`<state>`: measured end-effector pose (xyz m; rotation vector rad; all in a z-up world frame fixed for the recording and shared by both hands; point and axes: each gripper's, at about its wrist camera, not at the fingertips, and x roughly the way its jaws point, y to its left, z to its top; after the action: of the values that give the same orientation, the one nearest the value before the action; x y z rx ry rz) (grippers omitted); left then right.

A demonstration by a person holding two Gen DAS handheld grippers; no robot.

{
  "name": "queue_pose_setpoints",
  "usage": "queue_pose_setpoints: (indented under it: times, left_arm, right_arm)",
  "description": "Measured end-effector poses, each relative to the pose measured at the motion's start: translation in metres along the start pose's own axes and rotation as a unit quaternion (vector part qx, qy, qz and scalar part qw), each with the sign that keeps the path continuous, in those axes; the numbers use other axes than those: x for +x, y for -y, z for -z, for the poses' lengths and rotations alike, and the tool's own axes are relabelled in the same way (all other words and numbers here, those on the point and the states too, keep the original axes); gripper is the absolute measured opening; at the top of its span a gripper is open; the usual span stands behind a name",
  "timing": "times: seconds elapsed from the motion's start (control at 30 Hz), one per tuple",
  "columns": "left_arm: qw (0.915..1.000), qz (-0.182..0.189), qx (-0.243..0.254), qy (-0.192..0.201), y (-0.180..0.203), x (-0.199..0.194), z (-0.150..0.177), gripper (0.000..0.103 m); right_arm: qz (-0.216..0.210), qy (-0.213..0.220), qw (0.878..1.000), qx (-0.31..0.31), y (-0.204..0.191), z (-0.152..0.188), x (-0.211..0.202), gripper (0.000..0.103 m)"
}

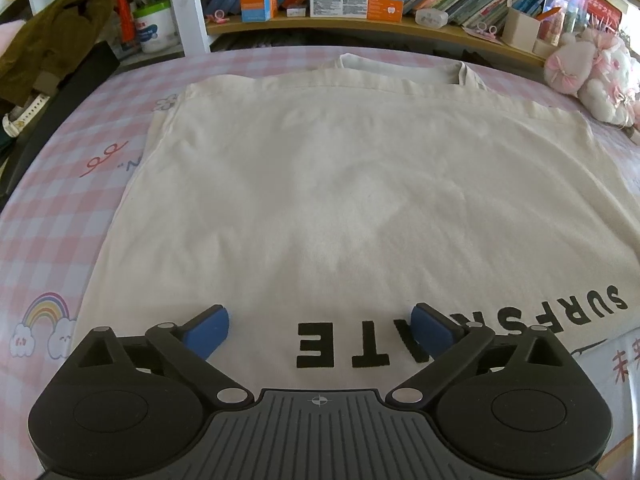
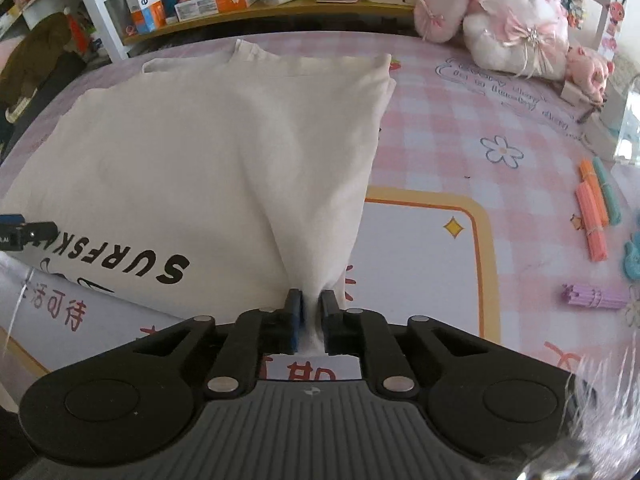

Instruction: Fold clothes

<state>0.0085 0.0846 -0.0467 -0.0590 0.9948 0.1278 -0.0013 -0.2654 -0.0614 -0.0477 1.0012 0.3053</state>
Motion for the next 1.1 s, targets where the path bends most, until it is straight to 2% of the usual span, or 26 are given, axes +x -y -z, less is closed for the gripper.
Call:
queue_pose_setpoints:
  times: [0.13, 0.2, 0.23, 0.43, 0.47, 0.6, 0.87, 1.1]
  left_arm:
    - [1.0000, 0.000, 0.000, -0.001, 0.001, 0.001, -0.001, 0.102]
    - [1.0000, -0.001, -0.001, -0.001, 0.001, 0.002, -0.001, 0.103]
    - [1.0000, -0.001, -0.001, -0.001, 0.002, 0.002, -0.001, 0.103]
    - [1.0000, -0.006, -0.006, 0.003, 0.004, 0.003, 0.000, 0.103]
    - [0.9999, -0.007, -0.007, 0.003, 0.004, 0.003, 0.001, 0.103]
    - [0.9999, -0.008, -0.008, 0.003, 0.004, 0.003, 0.000, 0.103]
    - [1.0000, -0.003, -0.002, 0.005, 0.002, 0.003, 0.000, 0.103]
    - [0.9994, 0.017, 0.028, 0.008, -0.002, 0.005, -0.001, 0.103]
  right_arm:
    - [0.018, 0.048, 0.999, -0.001, -0.003, -0.001, -0.014, 0.026]
    - [0.025, 0.074, 0.997, 0.001, -0.004, -0.004, -0.021, 0.038]
    - [0.025, 0.082, 0.996, 0.002, -0.006, -0.005, -0.022, 0.039]
    - [0.021, 0.088, 0.996, -0.002, -0.016, -0.008, -0.018, 0.065]
    - [0.022, 0.086, 0.996, -0.006, -0.019, -0.007, -0.017, 0.072]
    - [0.024, 0.083, 0.996, -0.021, -0.029, -0.004, -0.013, 0.082]
    - [0.024, 0.085, 0.996, -0.035, -0.048, -0.003, -0.010, 0.083]
    - [0.042, 0.077, 0.996, -0.023, -0.073, -0.005, -0.007, 0.084]
